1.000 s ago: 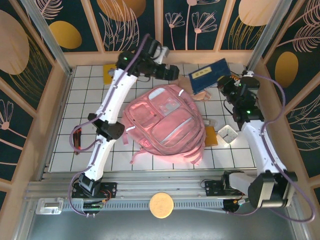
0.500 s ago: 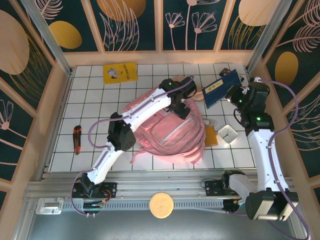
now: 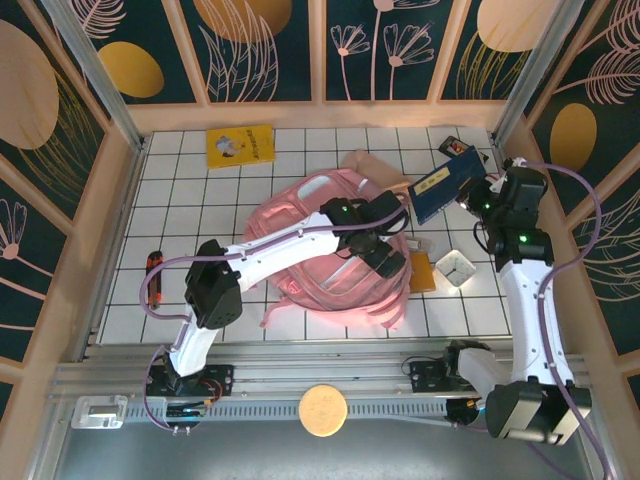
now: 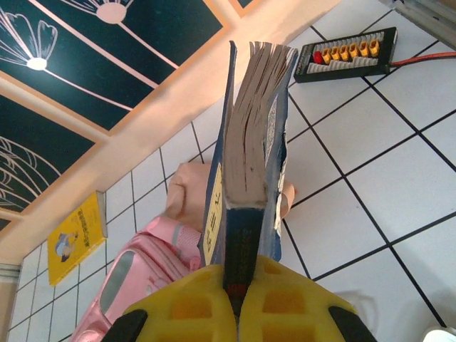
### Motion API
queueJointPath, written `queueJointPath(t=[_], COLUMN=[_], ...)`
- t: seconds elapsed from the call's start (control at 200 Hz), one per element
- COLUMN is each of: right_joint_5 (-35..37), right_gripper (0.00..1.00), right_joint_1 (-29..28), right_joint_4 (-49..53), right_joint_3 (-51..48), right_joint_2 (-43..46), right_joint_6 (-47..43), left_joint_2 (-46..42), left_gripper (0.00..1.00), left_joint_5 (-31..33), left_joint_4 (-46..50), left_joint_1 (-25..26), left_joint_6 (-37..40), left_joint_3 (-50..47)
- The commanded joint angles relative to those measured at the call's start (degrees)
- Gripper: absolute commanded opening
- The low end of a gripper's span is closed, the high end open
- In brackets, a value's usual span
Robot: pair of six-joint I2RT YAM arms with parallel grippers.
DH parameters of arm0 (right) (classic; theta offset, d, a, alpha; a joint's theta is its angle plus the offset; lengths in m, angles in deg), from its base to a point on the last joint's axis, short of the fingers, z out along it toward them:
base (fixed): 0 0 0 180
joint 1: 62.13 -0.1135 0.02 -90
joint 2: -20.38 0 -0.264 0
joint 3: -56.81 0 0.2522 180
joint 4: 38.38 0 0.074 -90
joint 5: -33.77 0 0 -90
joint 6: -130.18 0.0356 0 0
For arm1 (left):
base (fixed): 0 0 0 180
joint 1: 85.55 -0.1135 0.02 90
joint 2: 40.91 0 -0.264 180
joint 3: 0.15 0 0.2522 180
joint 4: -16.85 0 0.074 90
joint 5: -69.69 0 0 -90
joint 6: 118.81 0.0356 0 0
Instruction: Pack the student bag
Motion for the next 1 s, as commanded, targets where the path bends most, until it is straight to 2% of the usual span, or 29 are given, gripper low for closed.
queueJointPath(t=[0.0, 0.345, 0.45, 0.48, 0.54, 0.56, 0.61, 0.681, 0.881, 0.996], right_joint_5=[-1.9, -3.2, -3.9, -4.1, -4.4, -4.5, -4.7, -5.0, -5.6, -7.0], right_gripper=[0.00, 0.00, 0.00, 0.00, 0.00, 0.00, 0.00, 0.00, 0.00, 0.00], right_joint_1=[0.7, 1.4, 1.5, 1.5, 1.5, 1.5, 1.5, 1.5, 1.6, 2.0], right_joint_4=[-0.6, 0.0, -0.4, -0.6, -0.9, -1.0, -1.0, -0.7, 4.5, 7.5], right_joint_3=[-0.3, -0.1, -0.4, -0.6, -0.8, -0.8, -0.9, -1.0, 0.8, 0.2], right_joint_2=[2.3, 3.9, 4.3, 4.4, 4.7, 4.7, 4.9, 4.9, 4.9, 5.6], right_joint_6=[0.1, 0.3, 0.7, 1.0, 1.3, 1.5, 1.7, 1.9, -0.6, -1.6], left_joint_2=[2.8, 9.3, 10.4, 10.8, 11.5, 11.6, 11.8, 11.5, 2.8, -1.1], left_gripper=[0.95, 0.89, 0.83, 0.79, 0.60, 0.52, 0.22, 0.00, 0.00, 0.00], left_joint_5=[1.8, 8.6, 11.8, 12.4, 13.3, 13.4, 13.6, 13.2, 7.7, 6.3], left_joint_4=[1.3, 2.0, 2.4, 2.5, 2.9, 3.0, 3.1, 3.7, 4.7, 7.2], left_joint_1=[0.2, 0.2, 0.2, 0.1, 0.0, 0.0, -0.3, -1.1, -7.6, -11.0], left_joint_6=[1.0, 2.2, 2.8, 3.0, 3.5, 3.6, 3.5, 3.3, 0.6, 0.4], left_joint_3=[0.6, 2.1, 2.5, 2.6, 3.2, 3.3, 3.4, 3.6, 5.4, 11.6])
